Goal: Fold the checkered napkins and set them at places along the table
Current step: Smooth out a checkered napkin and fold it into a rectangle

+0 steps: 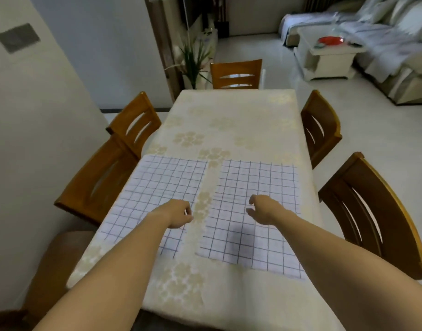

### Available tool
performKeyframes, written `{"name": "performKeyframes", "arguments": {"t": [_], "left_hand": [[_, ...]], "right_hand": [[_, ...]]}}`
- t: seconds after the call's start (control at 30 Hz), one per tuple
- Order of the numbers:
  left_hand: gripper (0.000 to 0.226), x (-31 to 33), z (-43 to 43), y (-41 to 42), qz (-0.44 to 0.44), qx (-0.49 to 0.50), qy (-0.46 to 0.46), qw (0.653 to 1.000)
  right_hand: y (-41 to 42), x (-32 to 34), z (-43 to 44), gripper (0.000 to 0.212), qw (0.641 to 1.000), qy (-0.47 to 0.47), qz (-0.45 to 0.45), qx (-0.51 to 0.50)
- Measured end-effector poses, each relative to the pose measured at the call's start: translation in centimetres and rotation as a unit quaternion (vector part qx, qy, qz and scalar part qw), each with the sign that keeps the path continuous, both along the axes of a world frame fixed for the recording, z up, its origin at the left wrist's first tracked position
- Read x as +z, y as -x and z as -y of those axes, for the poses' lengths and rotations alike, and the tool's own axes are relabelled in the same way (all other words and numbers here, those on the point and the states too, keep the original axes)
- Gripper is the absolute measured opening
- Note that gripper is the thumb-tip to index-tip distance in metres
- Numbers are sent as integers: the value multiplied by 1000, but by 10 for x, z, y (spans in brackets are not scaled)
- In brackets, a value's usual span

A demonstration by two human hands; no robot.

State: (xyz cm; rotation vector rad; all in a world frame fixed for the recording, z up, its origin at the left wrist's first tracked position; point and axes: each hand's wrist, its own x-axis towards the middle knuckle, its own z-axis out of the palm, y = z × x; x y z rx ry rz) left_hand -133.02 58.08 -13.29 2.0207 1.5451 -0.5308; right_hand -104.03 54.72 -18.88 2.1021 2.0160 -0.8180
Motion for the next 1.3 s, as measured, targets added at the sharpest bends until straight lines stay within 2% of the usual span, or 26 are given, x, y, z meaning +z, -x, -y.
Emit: {"name": "performKeyframes", "arguments": {"t": [0.2,0.33,0.43,0.57,0.73,0.87,0.97,1.1,1.3], "left_hand": [[38,-42,-52,-46,-19,-66,40,997],[60,-72,-87,-74,-6,-111,30,993],[84,-100,-112,-85,25,-125,25,992],[106,-145,-144,-100,34,-176,-18,984],[126,-194,-151,-103,40,-213,-2,976],[131,-207,-155,-99,62,-212,5,975],[134,-202,-152,-101,87,-177,-9,980],[126,-190,-114,-88,148,-49,-74,985],[104,-182,-69,-57,101,56,-77,990]], "right_hand": [[-20,-31,-11,71,995,0,-6,-95],[-21,-49,-22,85,986,-33,-19,-164],[-16,-63,-37,86,987,-61,22,-150],[1,-93,-68,86,976,-93,59,-188],[22,-151,-73,82,978,-37,66,-194],[22,-174,-60,81,977,-52,81,-193],[21,-171,-63,82,976,-50,77,-195],[26,-165,-56,83,972,-29,72,-223],[44,-157,-39,84,946,13,66,-316]]}}
